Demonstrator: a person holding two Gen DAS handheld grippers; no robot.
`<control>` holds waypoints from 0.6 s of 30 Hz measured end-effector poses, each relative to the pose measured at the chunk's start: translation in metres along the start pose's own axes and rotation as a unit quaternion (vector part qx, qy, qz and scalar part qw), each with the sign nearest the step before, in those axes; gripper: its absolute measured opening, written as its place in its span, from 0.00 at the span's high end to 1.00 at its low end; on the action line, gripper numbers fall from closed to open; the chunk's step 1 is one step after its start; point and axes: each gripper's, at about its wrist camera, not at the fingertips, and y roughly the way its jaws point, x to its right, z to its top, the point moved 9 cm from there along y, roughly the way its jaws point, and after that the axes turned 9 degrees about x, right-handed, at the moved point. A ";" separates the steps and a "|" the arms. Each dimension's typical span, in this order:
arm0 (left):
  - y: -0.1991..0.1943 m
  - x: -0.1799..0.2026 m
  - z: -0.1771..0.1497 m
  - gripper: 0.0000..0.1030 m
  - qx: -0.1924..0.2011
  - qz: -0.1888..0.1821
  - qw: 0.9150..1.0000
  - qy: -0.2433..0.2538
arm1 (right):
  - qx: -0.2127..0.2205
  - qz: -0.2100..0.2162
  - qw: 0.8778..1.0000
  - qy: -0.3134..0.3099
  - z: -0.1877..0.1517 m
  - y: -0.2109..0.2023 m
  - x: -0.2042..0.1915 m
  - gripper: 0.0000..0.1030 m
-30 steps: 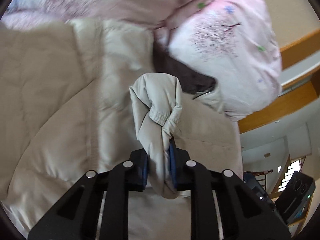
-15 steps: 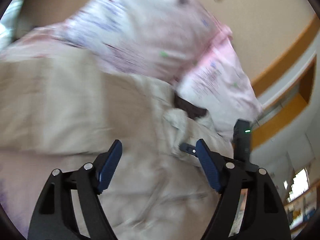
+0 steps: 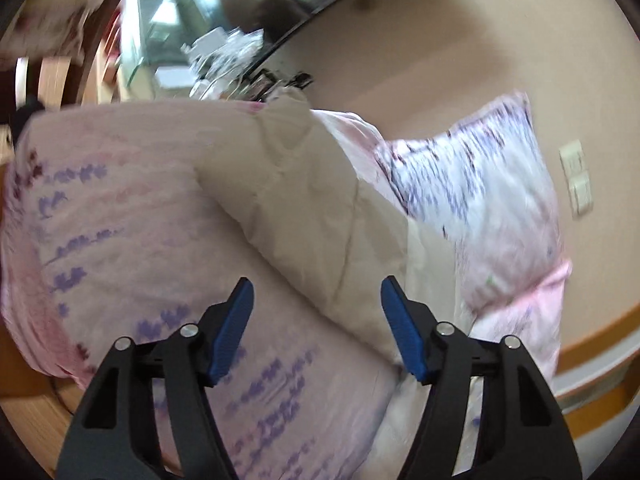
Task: Fold large clothes
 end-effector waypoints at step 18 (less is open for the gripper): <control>-0.002 0.064 0.069 0.92 0.075 -0.024 0.997 -0.006 | 0.052 -0.005 0.999 0.005 -0.006 -0.053 0.029 0.39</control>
